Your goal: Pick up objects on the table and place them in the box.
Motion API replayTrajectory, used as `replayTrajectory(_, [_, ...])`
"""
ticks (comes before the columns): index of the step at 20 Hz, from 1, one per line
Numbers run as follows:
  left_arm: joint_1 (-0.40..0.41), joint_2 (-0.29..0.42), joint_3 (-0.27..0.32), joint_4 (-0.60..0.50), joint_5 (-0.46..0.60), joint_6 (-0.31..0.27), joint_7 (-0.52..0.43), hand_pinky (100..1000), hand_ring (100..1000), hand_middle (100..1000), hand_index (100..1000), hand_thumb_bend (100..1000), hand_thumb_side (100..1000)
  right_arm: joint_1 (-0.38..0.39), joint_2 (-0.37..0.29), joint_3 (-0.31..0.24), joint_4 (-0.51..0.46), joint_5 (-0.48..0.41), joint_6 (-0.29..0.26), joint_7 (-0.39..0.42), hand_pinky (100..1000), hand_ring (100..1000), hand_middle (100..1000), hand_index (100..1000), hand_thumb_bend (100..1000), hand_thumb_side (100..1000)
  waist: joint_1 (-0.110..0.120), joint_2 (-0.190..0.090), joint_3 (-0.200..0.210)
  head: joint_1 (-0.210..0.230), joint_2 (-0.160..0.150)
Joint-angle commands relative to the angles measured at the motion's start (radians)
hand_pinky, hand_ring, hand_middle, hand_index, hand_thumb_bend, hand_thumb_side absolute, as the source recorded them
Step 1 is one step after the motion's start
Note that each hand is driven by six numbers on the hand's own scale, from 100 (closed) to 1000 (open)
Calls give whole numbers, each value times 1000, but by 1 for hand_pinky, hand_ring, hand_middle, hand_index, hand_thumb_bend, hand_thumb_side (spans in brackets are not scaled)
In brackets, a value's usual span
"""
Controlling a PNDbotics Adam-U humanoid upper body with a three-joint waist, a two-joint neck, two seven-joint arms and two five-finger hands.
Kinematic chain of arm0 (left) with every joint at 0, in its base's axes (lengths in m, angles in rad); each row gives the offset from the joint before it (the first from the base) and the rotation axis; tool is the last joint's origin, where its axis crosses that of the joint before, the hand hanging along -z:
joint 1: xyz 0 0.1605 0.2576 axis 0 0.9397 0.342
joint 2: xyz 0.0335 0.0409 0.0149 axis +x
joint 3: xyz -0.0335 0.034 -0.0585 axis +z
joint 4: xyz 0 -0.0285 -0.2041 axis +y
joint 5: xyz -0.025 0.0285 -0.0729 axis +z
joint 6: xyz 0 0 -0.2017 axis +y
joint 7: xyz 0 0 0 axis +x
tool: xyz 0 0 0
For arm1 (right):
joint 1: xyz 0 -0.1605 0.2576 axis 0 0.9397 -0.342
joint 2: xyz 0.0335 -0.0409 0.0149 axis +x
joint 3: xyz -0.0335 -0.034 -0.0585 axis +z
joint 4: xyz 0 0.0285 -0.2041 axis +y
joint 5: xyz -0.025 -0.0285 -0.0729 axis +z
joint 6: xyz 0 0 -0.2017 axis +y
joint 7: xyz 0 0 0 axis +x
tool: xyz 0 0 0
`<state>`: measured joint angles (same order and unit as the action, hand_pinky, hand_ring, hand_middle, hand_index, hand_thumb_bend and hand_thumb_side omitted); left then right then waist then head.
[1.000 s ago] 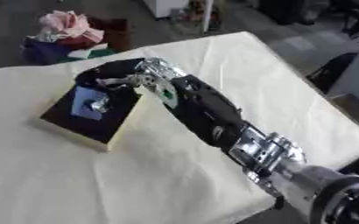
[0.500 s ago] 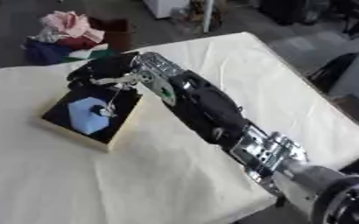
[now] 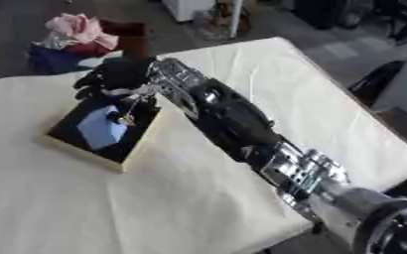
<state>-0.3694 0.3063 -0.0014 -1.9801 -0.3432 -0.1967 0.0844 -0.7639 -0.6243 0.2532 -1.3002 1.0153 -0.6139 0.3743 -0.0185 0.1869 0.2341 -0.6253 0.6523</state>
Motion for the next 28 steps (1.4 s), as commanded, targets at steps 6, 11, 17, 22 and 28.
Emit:
replayTrajectory(6, [3, 20, 9, -20, 8, -10, 7, 655, 407, 425, 636, 336, 630, -5, -137, -49, -181, -42, 25, -41, 1000, 1000, 1000, 1000, 379, 189, -7, -31, -35, 51, 15])
replayTrajectory(11, [22, 19, 19, -20, 3, -4, 17, 655, 407, 426, 635, 337, 628, 38, -214, -124, -333, -104, 75, -89, 1000, 1000, 1000, 1000, 409, 100, -12, -36, -79, 121, 23])
replayTrajectory(17, [51, 14, 34, -20, -9, 12, 35, 654, 406, 427, 633, 334, 626, 168, -273, -224, -561, -174, 149, -181, 1000, 1000, 1000, 1000, 405, 100, -11, -38, -143, 245, 21])
replayTrajectory(22, [75, -1, 35, -11, -17, 21, 46, 654, 409, 433, 631, 337, 625, 314, -257, -302, -693, -209, 197, -270, 1000, 1000, 1000, 1000, 395, 100, -3, -31, -188, 347, 21])
replayTrajectory(28, [93, -19, 28, 5, -25, 22, 49, 655, 421, 458, 631, 337, 624, 452, -161, -362, -700, -182, 191, -385, 1000, 1000, 1000, 1000, 374, 100, 8, -17, -230, 451, 30])
